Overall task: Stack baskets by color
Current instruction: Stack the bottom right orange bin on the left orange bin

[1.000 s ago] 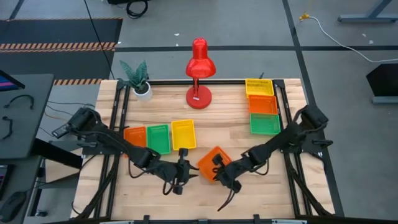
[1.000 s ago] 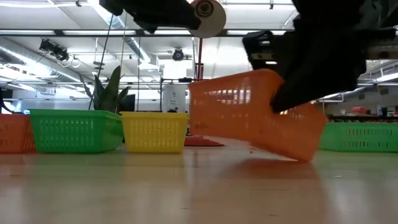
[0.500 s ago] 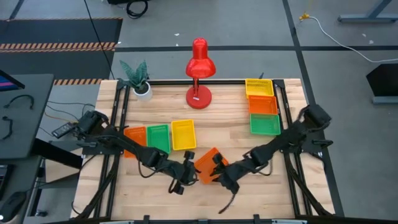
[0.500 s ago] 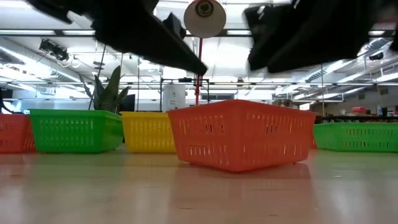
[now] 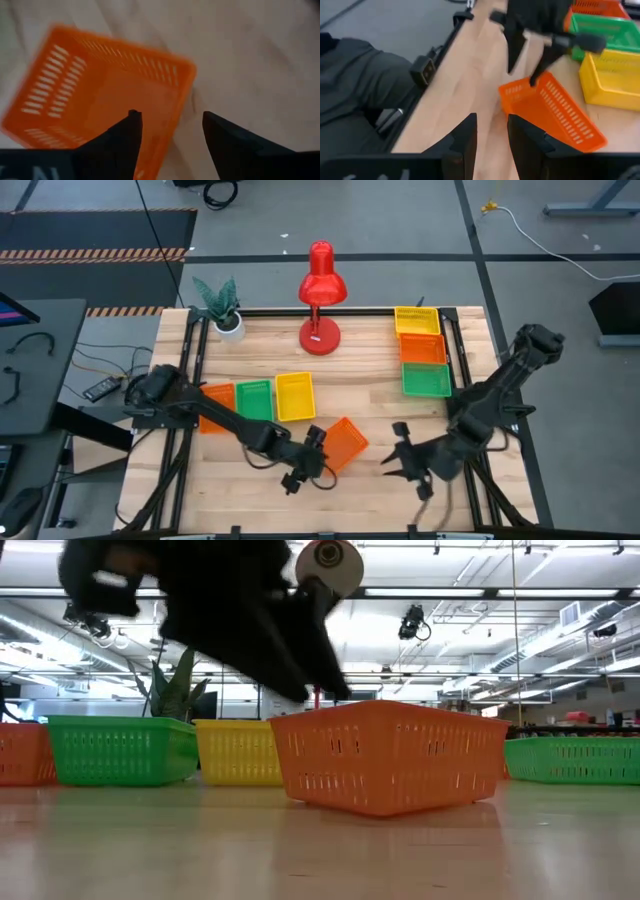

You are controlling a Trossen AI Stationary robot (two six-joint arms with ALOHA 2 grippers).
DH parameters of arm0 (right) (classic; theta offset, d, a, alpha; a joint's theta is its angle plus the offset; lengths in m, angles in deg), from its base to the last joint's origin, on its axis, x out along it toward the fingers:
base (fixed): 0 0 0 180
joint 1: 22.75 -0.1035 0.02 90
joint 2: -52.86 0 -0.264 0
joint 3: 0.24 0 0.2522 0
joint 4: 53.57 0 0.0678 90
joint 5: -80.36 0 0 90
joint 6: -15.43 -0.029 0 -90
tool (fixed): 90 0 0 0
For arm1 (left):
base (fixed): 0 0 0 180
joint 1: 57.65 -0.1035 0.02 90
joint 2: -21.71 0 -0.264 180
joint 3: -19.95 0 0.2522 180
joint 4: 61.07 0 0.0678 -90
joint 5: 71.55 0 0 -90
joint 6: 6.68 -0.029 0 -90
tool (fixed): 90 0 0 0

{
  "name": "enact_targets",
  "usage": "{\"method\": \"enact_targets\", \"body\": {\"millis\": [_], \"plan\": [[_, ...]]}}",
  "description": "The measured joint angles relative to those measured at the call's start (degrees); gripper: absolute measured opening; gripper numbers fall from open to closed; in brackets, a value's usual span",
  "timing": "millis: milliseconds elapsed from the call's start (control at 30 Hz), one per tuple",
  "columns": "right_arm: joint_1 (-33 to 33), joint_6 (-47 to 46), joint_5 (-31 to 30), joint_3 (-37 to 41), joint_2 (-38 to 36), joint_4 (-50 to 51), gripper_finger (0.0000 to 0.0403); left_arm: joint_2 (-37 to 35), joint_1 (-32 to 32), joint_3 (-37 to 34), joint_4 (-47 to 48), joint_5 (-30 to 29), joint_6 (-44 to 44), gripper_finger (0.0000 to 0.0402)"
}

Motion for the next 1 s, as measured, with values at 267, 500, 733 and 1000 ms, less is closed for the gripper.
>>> {"method": "enact_targets", "body": {"millis": [267, 500, 733, 1000], "plan": [[-5.3, -0.7, -6.6, 0.0, 2.8, -0.6, 0.0113, 9.7, -1.4, 12.5, 17.1, -0.6, -0.1, 0.0195], [-5.7, -3.6, -7.3, 0.0, 5.1, 0.3, 0.0113, 10.5, -1.2, 13.6, 17.8, -0.4, 0.4, 0.0082], [-5.6, -3.1, -7.5, 0.0, 5.6, 0.6, 0.0113, 10.1, 1.7, 19.2, 21.1, -7.4, 2.0, 0.0009], [-5.5, -3.4, -7.6, 0.0, 5.8, 0.9, 0.0113, 10.0, 8.0, 35.2, 48.9, -30.1, 12.0, 0.0005]]}}
